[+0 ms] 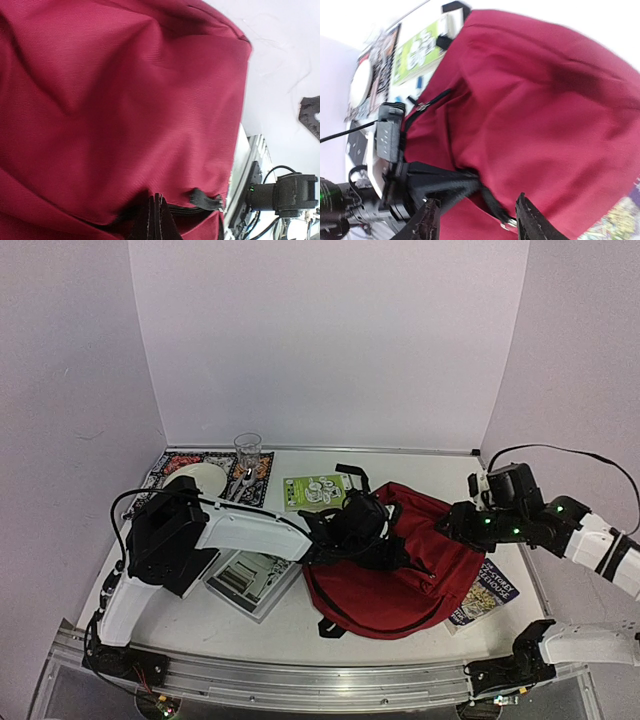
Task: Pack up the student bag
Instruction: Hold the student bag at the center of the board.
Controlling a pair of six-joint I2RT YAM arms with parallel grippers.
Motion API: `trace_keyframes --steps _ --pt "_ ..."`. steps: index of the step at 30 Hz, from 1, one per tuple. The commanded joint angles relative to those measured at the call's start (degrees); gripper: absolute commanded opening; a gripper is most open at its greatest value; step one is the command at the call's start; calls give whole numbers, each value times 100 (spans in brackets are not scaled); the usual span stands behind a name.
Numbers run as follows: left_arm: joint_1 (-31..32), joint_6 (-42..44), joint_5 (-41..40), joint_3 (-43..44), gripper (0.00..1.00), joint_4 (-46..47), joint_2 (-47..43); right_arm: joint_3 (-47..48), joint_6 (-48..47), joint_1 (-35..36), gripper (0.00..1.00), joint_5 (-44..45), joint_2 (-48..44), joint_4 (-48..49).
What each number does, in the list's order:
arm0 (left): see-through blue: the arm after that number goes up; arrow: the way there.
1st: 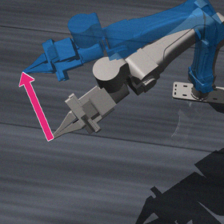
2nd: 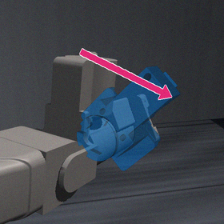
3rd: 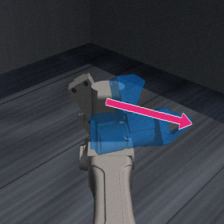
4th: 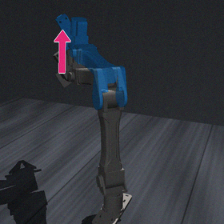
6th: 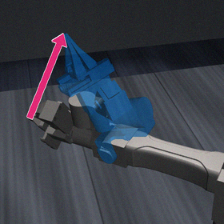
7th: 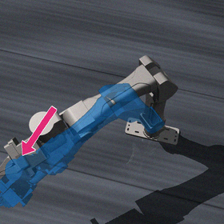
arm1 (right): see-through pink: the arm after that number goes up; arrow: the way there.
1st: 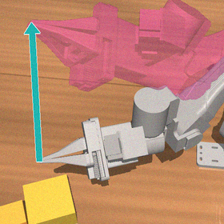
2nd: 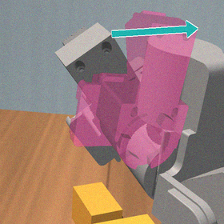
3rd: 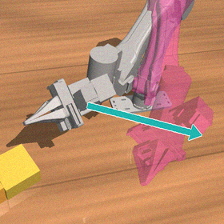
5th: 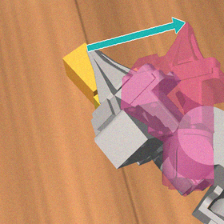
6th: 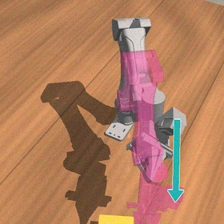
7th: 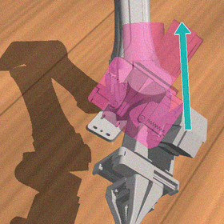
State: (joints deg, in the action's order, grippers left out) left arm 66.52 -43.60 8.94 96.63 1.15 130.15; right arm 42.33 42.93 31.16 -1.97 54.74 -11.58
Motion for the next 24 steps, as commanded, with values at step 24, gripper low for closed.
trace_keyframes --steps 24 --pt "-115 -68 366 46 1 279 -202 -1072 342 -238 57 -73 727 826"
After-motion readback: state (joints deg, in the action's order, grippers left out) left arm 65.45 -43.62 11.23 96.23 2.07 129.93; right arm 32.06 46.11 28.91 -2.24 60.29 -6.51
